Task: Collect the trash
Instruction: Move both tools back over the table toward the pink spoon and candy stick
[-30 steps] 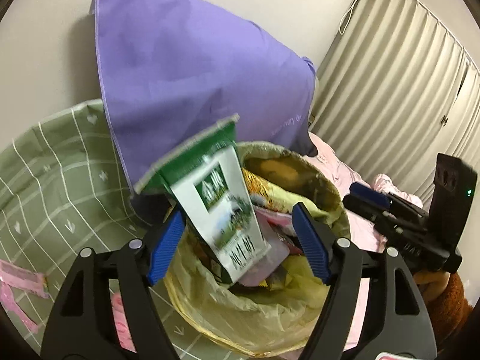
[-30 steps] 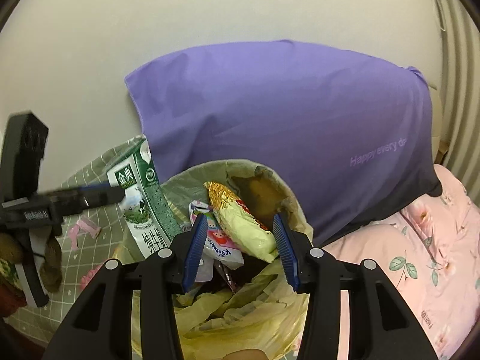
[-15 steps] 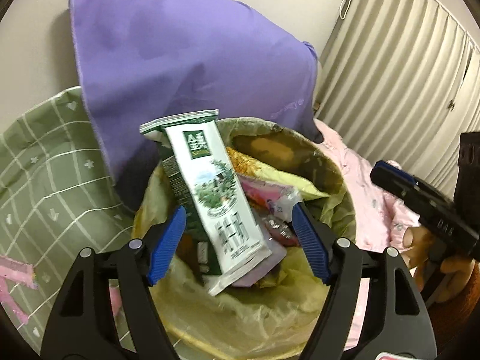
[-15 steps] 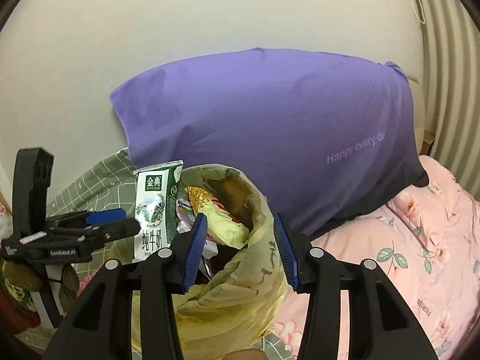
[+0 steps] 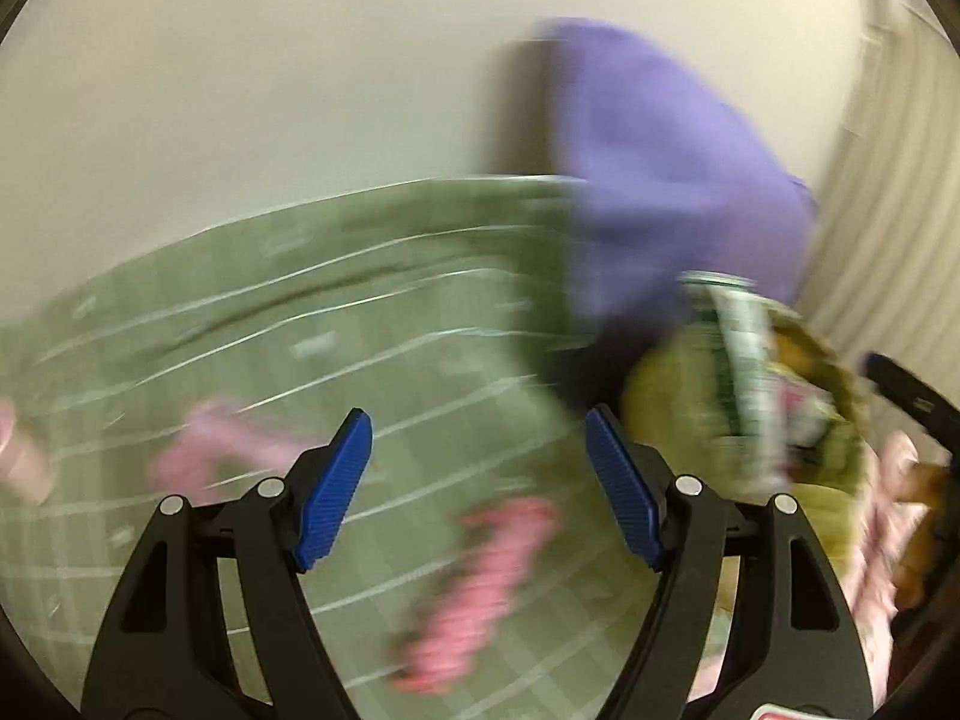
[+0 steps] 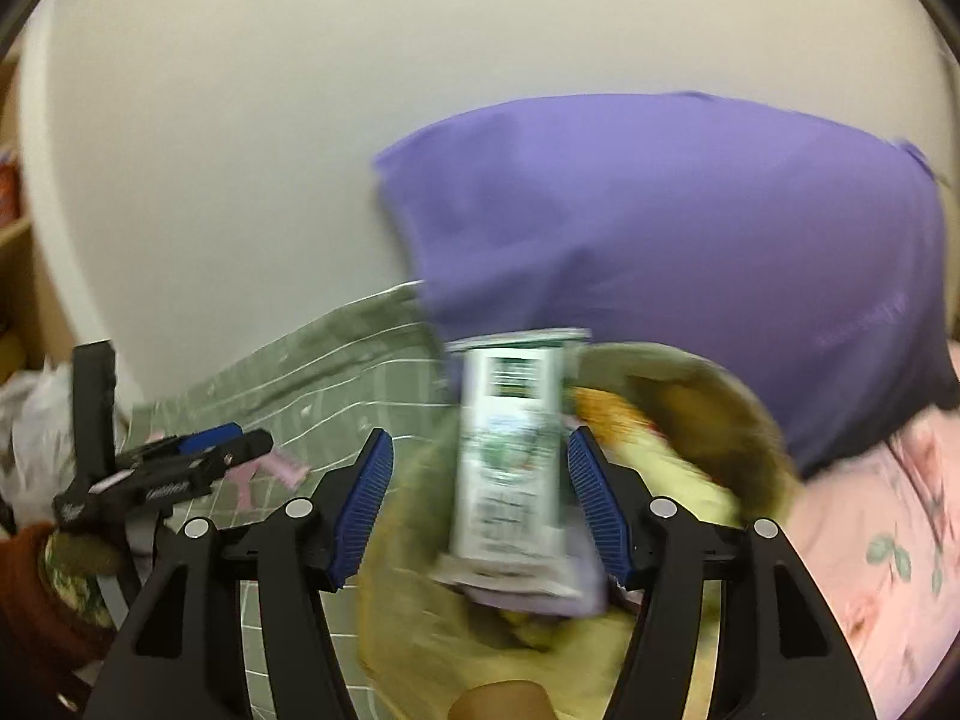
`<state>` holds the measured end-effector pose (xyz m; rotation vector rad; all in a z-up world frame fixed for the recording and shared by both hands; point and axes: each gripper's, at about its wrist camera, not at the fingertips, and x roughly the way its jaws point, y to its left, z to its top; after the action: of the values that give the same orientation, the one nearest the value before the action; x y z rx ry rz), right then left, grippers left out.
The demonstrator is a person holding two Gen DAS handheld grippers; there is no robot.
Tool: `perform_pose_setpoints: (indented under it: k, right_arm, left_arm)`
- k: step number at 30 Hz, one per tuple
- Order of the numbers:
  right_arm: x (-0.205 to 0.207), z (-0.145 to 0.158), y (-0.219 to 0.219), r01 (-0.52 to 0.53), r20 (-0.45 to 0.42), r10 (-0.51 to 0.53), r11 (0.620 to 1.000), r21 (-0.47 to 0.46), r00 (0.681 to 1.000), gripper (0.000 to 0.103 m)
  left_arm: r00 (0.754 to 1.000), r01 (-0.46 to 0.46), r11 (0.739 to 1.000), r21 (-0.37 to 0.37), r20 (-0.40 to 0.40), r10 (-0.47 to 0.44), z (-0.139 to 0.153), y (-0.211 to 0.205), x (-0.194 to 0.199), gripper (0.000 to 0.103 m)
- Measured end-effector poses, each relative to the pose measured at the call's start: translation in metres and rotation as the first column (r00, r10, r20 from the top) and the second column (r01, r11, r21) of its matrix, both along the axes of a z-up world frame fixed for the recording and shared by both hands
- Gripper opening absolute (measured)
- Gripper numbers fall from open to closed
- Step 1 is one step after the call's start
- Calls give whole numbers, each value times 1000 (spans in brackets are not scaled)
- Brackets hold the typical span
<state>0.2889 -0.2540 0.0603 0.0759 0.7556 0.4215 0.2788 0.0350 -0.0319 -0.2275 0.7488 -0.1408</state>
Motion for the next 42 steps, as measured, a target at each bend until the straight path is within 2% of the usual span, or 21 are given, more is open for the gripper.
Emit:
perform_pose_setpoints:
  k: [3, 5, 7, 9, 14, 18, 20, 23, 25, 26, 28, 29, 30, 37, 42]
  right_arm:
    - [8, -8, 43, -90, -36, 89, 996, -20, 995, 57]
    - [11, -17, 80, -161, -38, 159, 985, -57, 987, 57]
    - [17, -30, 111, -226, -61, 223, 973, -49, 973, 57]
    - [26, -48, 142, -281, -97, 277, 959, -29, 956, 57]
    - [40, -108, 225, -394, -172, 376, 916, -81, 910, 57]
    - [66, -150, 277, -477, -227, 448, 874, -90, 865, 57]
    - [78, -166, 292, -502, -257, 463, 857, -112, 848, 53]
    - [89, -185, 307, -520, -323, 455, 840, -152, 830, 47]
    - [89, -185, 307, -527, -324, 463, 837, -146, 825, 43]
    - [88, -185, 307, -541, -335, 472, 827, -151, 815, 33]
    - [85, -186, 307, -553, -341, 481, 819, -155, 808, 29]
    - [82, -184, 304, -559, -343, 490, 817, -140, 802, 15]
    - [79, -182, 302, -558, -348, 489, 819, -132, 800, 11]
    - [64, -135, 255, -462, -280, 437, 887, -26, 855, 8]
    - [55, -120, 232, -409, -265, 391, 912, -15, 881, 7]
  left_arm:
    - [988, -142, 989, -30, -65, 140, -19, 58, -7, 70]
    - [975, -211, 977, -15, -76, 209, -26, 86, -17, 70]
    - [959, -270, 963, -12, -92, 268, -32, 113, -27, 70]
    - [947, -307, 952, -17, -109, 303, -35, 132, -37, 70]
    - [924, -360, 932, 38, -122, 362, -39, 169, -57, 72]
    - [910, -377, 926, 26, -177, 376, -53, 189, -63, 73]
    - [906, -380, 925, 11, -200, 374, -60, 195, -66, 73]
    - [904, -372, 928, 13, -224, 365, -66, 197, -69, 73]
    - [906, -360, 933, 25, -229, 356, -67, 198, -70, 73]
    - [907, -356, 934, 30, -229, 353, -67, 197, -69, 73]
    - [910, -347, 937, 32, -229, 345, -67, 196, -67, 73]
    - [912, -343, 939, 29, -228, 341, -67, 196, -65, 73]
    - [915, -338, 941, 26, -226, 335, -67, 194, -63, 73]
    - [951, -250, 968, -12, -194, 243, -64, 178, -42, 73]
    - [971, -158, 987, 15, -179, 158, -68, 161, -12, 73]
